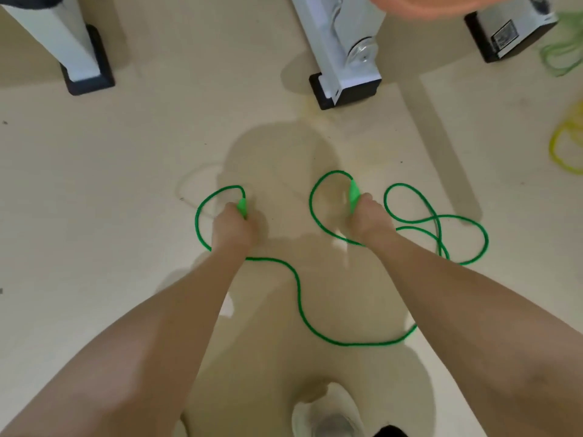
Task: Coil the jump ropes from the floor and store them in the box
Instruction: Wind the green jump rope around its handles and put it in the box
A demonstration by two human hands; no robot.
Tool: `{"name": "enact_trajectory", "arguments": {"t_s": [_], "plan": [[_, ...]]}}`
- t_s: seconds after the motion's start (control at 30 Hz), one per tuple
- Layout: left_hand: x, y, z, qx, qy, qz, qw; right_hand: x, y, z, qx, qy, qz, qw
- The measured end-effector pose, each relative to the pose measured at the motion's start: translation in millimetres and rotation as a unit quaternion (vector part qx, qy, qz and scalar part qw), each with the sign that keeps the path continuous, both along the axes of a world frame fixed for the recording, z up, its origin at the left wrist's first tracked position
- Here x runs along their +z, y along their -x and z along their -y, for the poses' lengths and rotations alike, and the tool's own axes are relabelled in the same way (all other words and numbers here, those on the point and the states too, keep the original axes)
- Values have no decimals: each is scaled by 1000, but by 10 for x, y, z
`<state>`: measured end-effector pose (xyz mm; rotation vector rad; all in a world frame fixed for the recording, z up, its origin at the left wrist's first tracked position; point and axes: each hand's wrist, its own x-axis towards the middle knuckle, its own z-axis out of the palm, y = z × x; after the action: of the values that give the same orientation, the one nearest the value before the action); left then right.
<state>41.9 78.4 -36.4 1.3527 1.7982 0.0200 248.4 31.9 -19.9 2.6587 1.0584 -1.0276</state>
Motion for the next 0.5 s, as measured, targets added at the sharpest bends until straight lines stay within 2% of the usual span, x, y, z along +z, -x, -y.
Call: {"name": "enact_trajectory", "arguments": {"t_s": [0.1, 0.2, 0.27, 0.37, 0.43, 0.5], "plan": [[678, -6, 186, 59, 65, 170, 982, 535, 116, 178, -71, -13, -109, 991], [1662, 89, 355, 54, 60, 253, 964, 1368, 244, 307, -126, -94, -146, 977], [2436, 154, 397, 29, 50, 269, 961, 2096, 323, 370, -140, -127, -155, 970], [3653, 190, 405, -8, 55, 272, 961, 3374, 494, 463, -223, -160, -212, 938], [4463, 162, 411, -9, 68, 301, 951, 4253, 613, 586, -276, -153, -257, 914], [5265, 128, 442, -31, 62, 324, 944, 5073, 727, 740, -271, -149, -289, 906]]}}
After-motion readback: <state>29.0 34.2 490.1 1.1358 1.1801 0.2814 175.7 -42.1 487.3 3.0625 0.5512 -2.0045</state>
